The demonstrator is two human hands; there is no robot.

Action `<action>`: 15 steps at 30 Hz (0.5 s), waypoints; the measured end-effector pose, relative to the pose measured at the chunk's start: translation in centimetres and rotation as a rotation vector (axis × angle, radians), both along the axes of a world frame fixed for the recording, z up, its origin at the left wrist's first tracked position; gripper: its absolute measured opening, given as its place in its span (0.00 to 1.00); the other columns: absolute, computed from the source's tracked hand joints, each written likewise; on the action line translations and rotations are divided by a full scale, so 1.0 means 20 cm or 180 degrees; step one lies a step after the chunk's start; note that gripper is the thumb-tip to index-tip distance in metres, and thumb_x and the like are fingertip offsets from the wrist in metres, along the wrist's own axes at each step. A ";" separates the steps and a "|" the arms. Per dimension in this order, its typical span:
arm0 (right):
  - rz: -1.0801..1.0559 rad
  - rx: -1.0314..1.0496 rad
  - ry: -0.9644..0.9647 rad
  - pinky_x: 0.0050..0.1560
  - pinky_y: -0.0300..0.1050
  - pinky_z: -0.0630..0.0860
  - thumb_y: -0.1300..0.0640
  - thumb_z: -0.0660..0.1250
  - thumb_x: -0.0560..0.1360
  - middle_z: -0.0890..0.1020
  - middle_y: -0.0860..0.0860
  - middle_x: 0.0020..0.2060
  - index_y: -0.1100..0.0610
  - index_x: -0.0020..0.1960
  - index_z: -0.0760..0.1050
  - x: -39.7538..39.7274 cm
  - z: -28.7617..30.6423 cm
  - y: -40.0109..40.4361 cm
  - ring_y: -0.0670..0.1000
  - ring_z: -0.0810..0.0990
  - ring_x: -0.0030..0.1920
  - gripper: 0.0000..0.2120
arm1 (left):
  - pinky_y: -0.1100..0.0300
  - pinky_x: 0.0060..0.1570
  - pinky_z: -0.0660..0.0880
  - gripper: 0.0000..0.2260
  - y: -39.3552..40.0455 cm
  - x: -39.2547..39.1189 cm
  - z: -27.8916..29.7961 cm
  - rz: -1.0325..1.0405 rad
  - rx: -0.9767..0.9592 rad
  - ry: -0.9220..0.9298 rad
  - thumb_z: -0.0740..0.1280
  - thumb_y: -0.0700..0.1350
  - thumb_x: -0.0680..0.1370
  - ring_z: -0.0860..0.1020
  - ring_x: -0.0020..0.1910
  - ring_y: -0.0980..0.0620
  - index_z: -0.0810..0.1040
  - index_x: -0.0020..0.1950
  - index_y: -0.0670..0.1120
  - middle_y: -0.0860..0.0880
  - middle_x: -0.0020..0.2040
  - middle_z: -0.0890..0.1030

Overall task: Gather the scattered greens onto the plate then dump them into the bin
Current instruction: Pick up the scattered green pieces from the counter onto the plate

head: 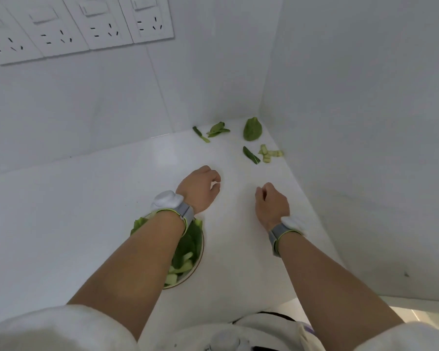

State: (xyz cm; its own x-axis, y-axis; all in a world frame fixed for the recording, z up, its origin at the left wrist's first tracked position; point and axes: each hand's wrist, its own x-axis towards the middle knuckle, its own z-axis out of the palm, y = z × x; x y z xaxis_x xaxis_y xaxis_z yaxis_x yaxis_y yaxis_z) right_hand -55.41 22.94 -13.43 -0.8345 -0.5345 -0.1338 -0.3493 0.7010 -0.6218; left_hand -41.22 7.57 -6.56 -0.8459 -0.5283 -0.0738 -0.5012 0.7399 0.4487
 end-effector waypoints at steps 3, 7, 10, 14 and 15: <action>0.0200 0.0288 0.0425 0.31 0.43 0.60 0.49 0.55 0.81 0.74 0.49 0.34 0.53 0.37 0.64 -0.12 -0.03 -0.01 0.51 0.72 0.34 0.15 | 0.54 0.61 0.73 0.17 -0.01 -0.17 -0.07 -0.0276 -0.0216 -0.0493 0.60 0.48 0.81 0.70 0.67 0.48 0.73 0.69 0.47 0.50 0.73 0.67; 0.0792 0.0960 0.0489 0.40 0.43 0.65 0.51 0.53 0.81 0.76 0.56 0.48 0.58 0.48 0.73 -0.22 -0.09 -0.07 0.56 0.76 0.47 0.14 | 0.52 0.53 0.74 0.19 -0.05 -0.38 -0.14 -0.0501 -0.0667 -0.1013 0.61 0.49 0.80 0.64 0.71 0.45 0.71 0.70 0.49 0.51 0.80 0.52; 0.0953 0.1356 0.0140 0.36 0.41 0.64 0.53 0.55 0.79 0.79 0.56 0.50 0.56 0.44 0.73 -0.28 -0.11 -0.14 0.54 0.76 0.41 0.12 | 0.55 0.41 0.69 0.14 -0.06 -0.55 -0.16 -0.0570 -0.1003 -0.1149 0.62 0.46 0.77 0.66 0.68 0.44 0.75 0.62 0.48 0.52 0.80 0.48; 0.1109 0.1366 0.0081 0.36 0.40 0.65 0.57 0.57 0.78 0.80 0.56 0.48 0.57 0.42 0.74 -0.30 -0.12 -0.15 0.55 0.77 0.41 0.10 | 0.54 0.41 0.67 0.12 -0.09 -0.68 -0.17 -0.0781 -0.1267 -0.1358 0.64 0.44 0.75 0.66 0.67 0.44 0.77 0.58 0.48 0.53 0.80 0.49; 0.1146 0.1345 0.0041 0.35 0.40 0.65 0.57 0.57 0.78 0.80 0.56 0.47 0.59 0.43 0.76 -0.30 -0.12 -0.15 0.56 0.79 0.43 0.11 | 0.53 0.43 0.68 0.14 -0.09 -0.70 -0.17 -0.0802 -0.1347 -0.1405 0.65 0.44 0.74 0.65 0.67 0.44 0.76 0.60 0.48 0.51 0.80 0.52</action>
State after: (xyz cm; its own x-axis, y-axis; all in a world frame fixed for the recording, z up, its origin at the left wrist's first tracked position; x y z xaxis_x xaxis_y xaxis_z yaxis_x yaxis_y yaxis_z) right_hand -61.43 19.96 -15.75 -0.6119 -0.6885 -0.3893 -0.6188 0.7233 -0.3065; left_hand -55.23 5.69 -9.97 -0.8852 -0.3776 -0.2715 -0.3599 0.9259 -0.1144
